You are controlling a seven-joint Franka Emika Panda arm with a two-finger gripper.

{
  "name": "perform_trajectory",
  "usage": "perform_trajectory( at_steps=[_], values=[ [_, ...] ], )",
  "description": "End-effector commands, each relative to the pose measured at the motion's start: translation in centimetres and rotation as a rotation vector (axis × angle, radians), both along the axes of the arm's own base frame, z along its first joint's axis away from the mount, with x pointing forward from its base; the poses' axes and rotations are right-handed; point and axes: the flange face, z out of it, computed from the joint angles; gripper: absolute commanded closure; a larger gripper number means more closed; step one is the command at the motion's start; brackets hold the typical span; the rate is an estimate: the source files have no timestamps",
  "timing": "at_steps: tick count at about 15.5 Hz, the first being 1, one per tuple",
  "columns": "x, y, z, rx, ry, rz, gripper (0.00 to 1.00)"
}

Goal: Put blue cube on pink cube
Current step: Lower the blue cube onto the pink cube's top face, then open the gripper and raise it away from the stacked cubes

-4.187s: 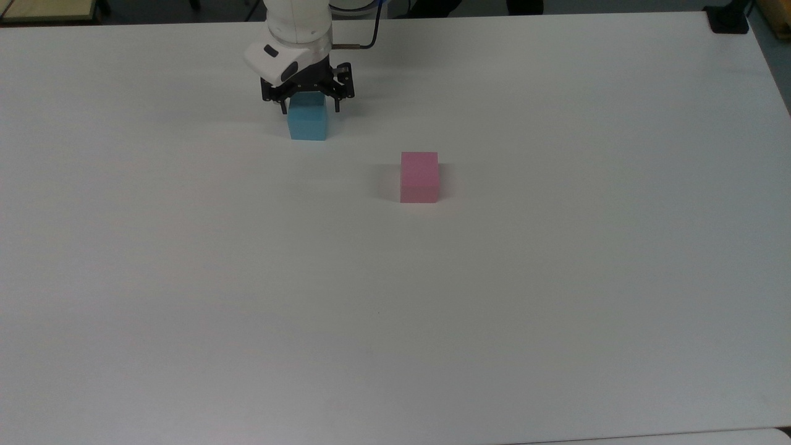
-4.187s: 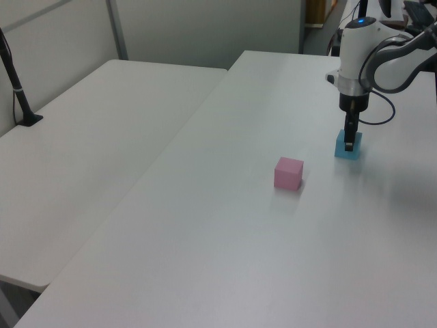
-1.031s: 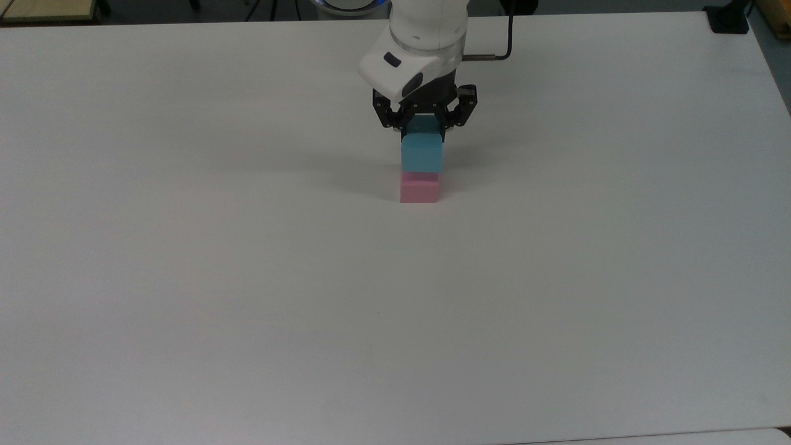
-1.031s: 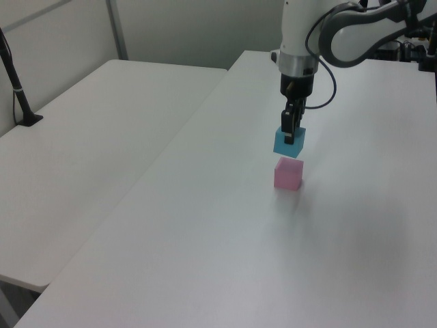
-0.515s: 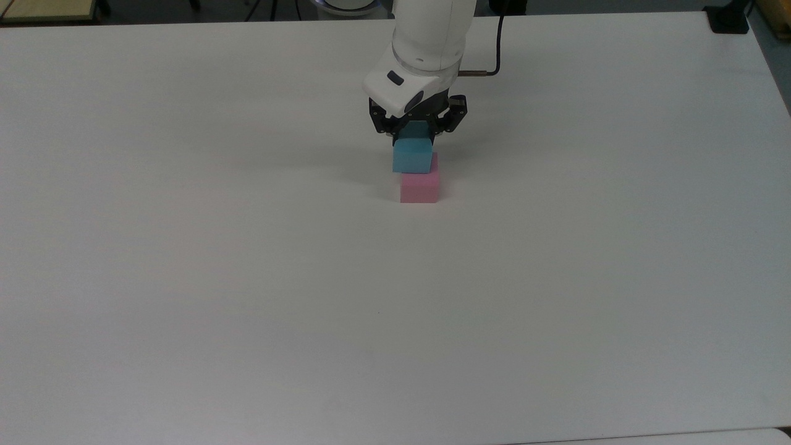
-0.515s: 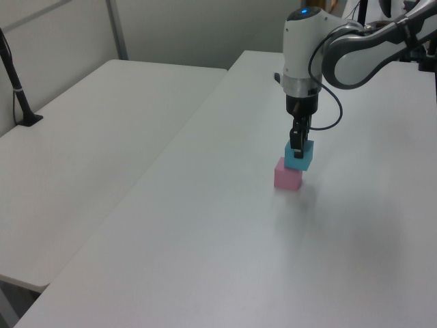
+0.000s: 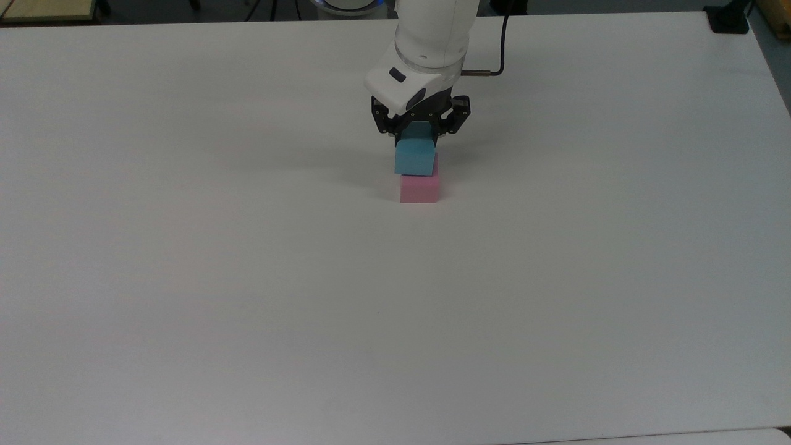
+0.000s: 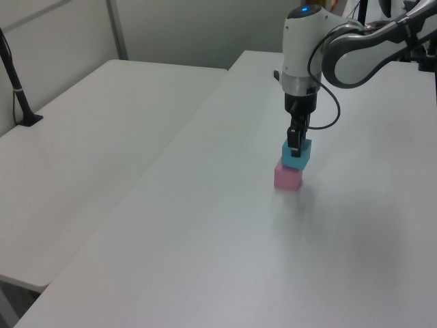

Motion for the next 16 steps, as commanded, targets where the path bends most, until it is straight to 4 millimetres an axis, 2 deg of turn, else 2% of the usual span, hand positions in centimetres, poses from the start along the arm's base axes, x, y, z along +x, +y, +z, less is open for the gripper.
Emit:
perform_trajectory(
  at_steps=[1,2,4,10,12,14,15,16],
  values=[
    [-0.3,0.6,0.2,-0.011,-0.025,-0.016,0.22],
    [-0.1,0.7,-0.2,-0.011,-0.022,-0.041,0.09],
    [0.3,0.8,0.0,-0.007,-0.037,-0.08,0.0],
    [0.4,0.2,1.0,0.004,-0.046,-0.107,0.0],
    [0.4,-1.8,3.6,0.006,-0.065,-0.14,0.0],
    [0.6,-4.8,7.1,0.0,-0.058,-0.185,0.0],
    [0.5,-6.8,10.3,0.003,-0.048,-0.187,0.0],
    [0.4,-8.4,12.4,0.008,-0.037,-0.179,0.0]
  ],
)
